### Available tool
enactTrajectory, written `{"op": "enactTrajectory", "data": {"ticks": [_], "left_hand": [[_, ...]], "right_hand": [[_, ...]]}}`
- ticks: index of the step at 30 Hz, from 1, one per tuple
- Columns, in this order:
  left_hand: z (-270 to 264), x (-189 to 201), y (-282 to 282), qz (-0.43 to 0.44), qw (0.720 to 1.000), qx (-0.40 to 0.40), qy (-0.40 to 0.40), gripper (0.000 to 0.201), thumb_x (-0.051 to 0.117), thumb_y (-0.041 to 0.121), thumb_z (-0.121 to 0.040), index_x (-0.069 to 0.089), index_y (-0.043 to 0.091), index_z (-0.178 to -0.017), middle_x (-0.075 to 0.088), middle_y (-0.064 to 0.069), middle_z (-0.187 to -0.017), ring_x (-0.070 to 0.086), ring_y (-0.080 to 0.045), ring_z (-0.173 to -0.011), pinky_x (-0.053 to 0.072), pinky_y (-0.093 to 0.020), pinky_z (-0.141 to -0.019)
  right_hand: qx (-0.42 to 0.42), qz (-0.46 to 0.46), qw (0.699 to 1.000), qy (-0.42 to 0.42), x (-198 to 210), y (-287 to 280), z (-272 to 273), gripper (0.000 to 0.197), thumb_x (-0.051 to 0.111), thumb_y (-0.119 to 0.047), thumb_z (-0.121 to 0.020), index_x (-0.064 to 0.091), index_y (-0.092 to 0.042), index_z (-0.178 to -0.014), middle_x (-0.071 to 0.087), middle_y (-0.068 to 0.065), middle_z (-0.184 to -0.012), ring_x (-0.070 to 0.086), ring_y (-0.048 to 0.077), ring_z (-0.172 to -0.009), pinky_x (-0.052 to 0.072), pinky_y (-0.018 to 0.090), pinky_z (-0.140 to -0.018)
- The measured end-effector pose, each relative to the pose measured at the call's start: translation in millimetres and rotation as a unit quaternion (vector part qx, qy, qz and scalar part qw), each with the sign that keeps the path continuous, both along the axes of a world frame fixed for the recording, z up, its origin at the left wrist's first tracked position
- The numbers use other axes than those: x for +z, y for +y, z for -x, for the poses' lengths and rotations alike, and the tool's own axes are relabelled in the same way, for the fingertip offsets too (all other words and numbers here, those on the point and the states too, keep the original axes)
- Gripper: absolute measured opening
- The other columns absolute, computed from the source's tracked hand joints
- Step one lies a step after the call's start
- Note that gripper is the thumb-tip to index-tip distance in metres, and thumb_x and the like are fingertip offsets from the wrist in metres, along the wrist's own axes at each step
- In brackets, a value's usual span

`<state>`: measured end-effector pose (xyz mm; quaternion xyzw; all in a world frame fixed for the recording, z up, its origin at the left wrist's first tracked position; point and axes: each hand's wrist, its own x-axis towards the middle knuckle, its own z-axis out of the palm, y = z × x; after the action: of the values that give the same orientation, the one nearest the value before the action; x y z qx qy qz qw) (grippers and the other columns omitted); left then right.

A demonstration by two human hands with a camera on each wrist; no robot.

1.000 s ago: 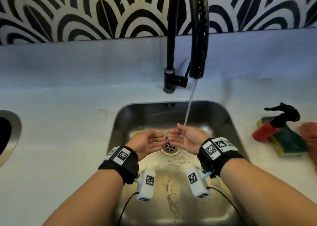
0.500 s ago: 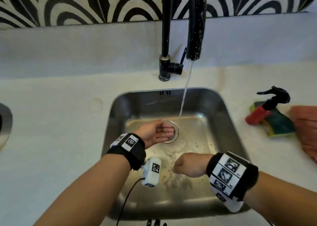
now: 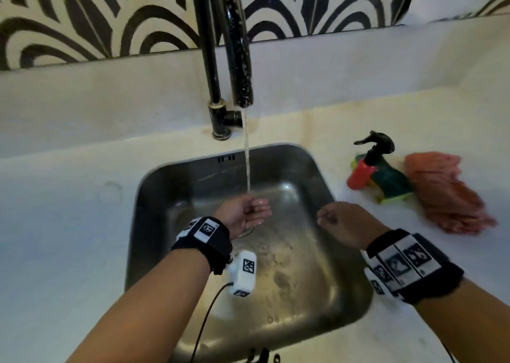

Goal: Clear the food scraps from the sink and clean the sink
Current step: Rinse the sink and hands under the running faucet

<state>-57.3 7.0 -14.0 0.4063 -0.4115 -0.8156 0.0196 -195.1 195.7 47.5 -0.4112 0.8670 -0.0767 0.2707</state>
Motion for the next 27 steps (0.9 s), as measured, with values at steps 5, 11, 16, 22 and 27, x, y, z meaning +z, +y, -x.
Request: {"op": "enactTrajectory", "data": {"ticks": [5,11,16,22,27], "left_hand": [[10.2,-3.0,3.6,-0.014,1.000,0.009,-0.004,0.045,0.033,0.035,-0.102,0.064,0.003,-0.092,0.073,-0.006,-0.081,0.071,-0.010,-0.068,0.055,-0.017,-0.054],[17.6,-6.1,-0.7,-0.059,0.998,0.034,0.014,0.047,0.031,0.034,-0.102,0.063,0.001,-0.095,0.074,-0.010,-0.080,0.073,-0.016,-0.070,0.058,-0.022,-0.057],[13.3,4.7,-3.2,-0.060,0.997,0.038,0.020,0.042,0.037,0.029,-0.100,0.065,0.001,-0.087,0.072,-0.010,-0.070,0.071,-0.014,-0.059,0.057,-0.022,-0.056],[-33.6,20.7,-4.7,0.002,0.969,-0.222,-0.107,0.051,0.039,0.030,-0.099,0.073,0.002,-0.073,0.073,-0.011,-0.071,0.071,-0.017,-0.062,0.054,-0.022,-0.055],[-67.9,12.3,-2.3,0.131,0.834,-0.445,-0.298,0.048,0.034,0.034,-0.101,0.067,0.000,-0.109,0.073,-0.009,-0.101,0.065,-0.013,-0.078,0.048,-0.019,-0.065]], "right_hand": [[-0.018,0.015,0.999,0.043,-0.5,8.2,3.9,0.033,0.044,-0.024,-0.099,0.057,-0.011,-0.127,0.051,0.009,-0.136,0.048,0.022,-0.124,0.037,0.030,-0.104],[0.008,-0.045,0.998,0.052,-15.4,1.7,9.9,0.043,0.036,-0.021,-0.100,0.039,-0.010,-0.141,0.008,0.010,-0.160,0.017,0.022,-0.146,0.023,0.033,-0.115],[0.018,-0.043,0.997,0.063,-10.8,-0.2,17.7,0.036,0.038,-0.023,-0.100,0.051,-0.008,-0.130,0.017,0.012,-0.157,0.036,0.025,-0.137,0.033,0.030,-0.106],[0.032,-0.023,0.997,0.069,-8.4,2.5,22.4,0.030,0.043,-0.024,-0.096,0.061,-0.010,-0.116,0.034,0.015,-0.150,0.048,0.024,-0.127,0.040,0.030,-0.098],[0.035,-0.016,0.996,0.082,-7.0,1.9,24.9,0.028,0.044,-0.023,-0.096,0.064,-0.010,-0.111,0.054,0.015,-0.131,0.058,0.028,-0.112,0.043,0.030,-0.092]]}}
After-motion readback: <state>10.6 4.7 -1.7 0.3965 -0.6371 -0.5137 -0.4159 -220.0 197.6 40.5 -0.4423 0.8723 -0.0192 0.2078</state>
